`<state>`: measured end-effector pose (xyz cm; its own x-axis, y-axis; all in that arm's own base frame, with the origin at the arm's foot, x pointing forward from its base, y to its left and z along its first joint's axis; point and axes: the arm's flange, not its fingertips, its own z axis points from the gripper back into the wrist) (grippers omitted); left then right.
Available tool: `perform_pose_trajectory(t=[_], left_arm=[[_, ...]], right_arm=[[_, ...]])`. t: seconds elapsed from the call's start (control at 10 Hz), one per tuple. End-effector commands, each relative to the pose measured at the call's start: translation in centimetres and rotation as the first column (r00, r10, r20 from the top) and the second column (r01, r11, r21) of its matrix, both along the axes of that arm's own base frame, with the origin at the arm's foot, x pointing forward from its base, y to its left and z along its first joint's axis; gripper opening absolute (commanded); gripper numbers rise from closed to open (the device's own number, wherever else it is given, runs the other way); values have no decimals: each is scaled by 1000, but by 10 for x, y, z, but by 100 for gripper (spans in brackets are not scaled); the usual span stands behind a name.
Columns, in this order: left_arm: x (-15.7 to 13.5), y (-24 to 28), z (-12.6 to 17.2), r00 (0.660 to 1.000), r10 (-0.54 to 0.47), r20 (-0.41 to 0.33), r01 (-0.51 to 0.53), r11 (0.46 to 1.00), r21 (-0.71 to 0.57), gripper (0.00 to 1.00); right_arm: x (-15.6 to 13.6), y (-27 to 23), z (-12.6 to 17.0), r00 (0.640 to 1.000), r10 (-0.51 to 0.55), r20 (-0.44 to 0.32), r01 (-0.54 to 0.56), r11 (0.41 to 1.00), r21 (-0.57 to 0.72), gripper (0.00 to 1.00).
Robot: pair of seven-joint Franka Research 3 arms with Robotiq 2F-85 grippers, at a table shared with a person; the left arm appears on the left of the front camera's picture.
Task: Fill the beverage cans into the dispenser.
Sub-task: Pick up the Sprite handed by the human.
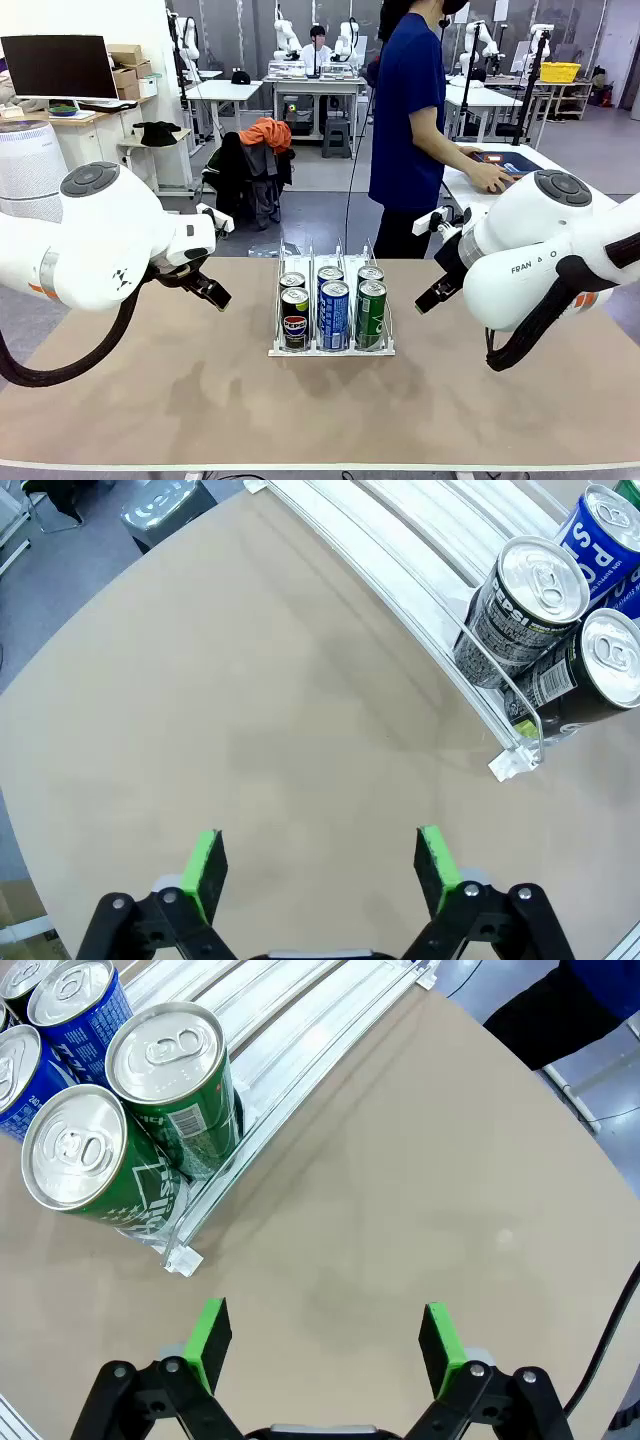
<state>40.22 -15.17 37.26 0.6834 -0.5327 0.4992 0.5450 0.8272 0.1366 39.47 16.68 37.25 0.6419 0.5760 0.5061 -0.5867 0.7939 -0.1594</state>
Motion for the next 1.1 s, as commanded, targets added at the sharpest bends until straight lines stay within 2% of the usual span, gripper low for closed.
perform_pose_trajectory(t=[0.0, 1.0], left_arm=[[0, 0, 0, 1000, 0, 0, 0, 1000, 0, 100], [0, 0, 0, 1000, 0, 0, 0, 1000, 0, 100]], right_arm=[[0, 0, 0, 1000, 0, 0, 0, 1000, 0, 100], [0, 0, 0, 1000, 0, 0, 0, 1000, 0, 100]])
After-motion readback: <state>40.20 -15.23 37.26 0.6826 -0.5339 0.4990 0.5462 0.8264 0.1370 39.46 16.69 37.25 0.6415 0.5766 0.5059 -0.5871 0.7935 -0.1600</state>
